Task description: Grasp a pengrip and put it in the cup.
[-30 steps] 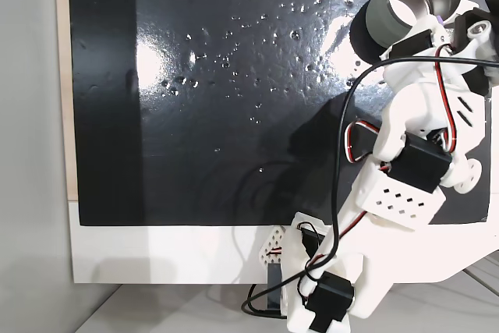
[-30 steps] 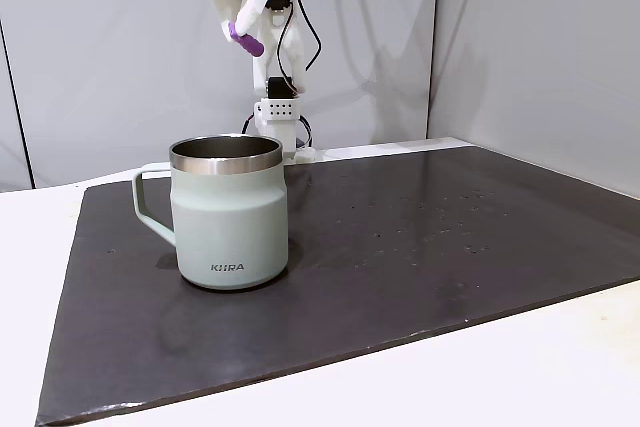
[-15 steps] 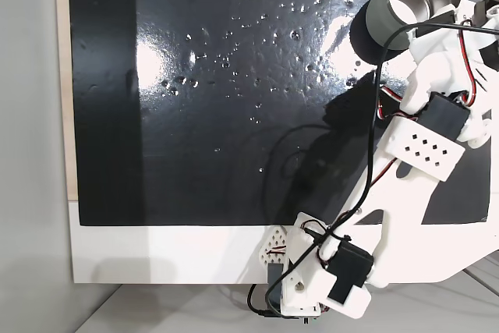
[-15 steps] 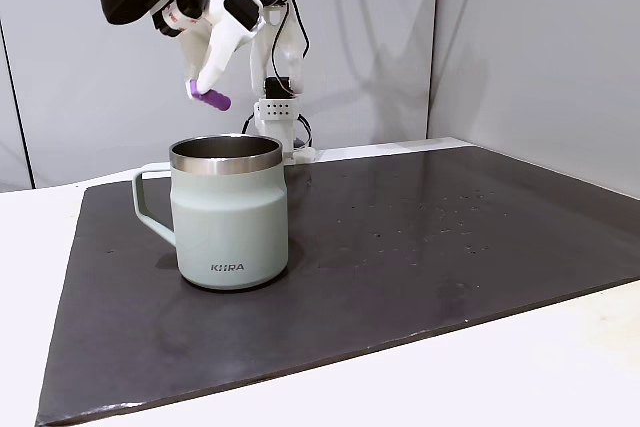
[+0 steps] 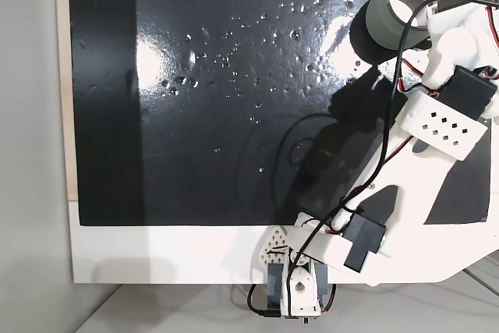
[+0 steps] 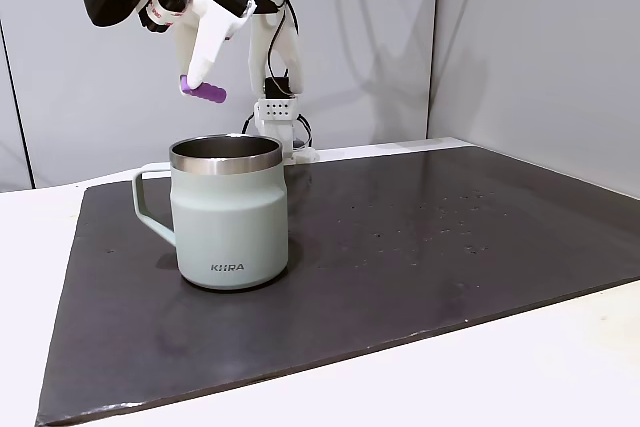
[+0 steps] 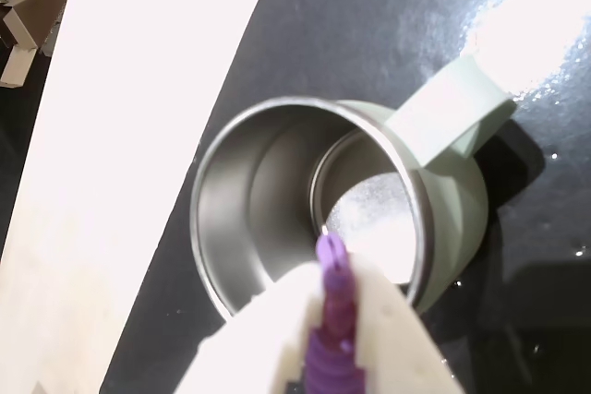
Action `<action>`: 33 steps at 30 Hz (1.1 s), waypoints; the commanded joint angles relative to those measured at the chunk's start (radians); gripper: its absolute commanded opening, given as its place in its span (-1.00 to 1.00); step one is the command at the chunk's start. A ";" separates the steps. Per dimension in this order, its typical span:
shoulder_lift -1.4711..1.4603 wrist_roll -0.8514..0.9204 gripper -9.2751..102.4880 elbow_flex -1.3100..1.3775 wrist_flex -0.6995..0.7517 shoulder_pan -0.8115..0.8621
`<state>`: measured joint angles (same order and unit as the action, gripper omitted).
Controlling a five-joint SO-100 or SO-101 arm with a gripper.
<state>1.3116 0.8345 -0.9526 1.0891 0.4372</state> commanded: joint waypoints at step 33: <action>-0.627 -0.017 -0.84 1.204 0.482 -0.003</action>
<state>0.6750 0.8161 0.1810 1.5984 0.4464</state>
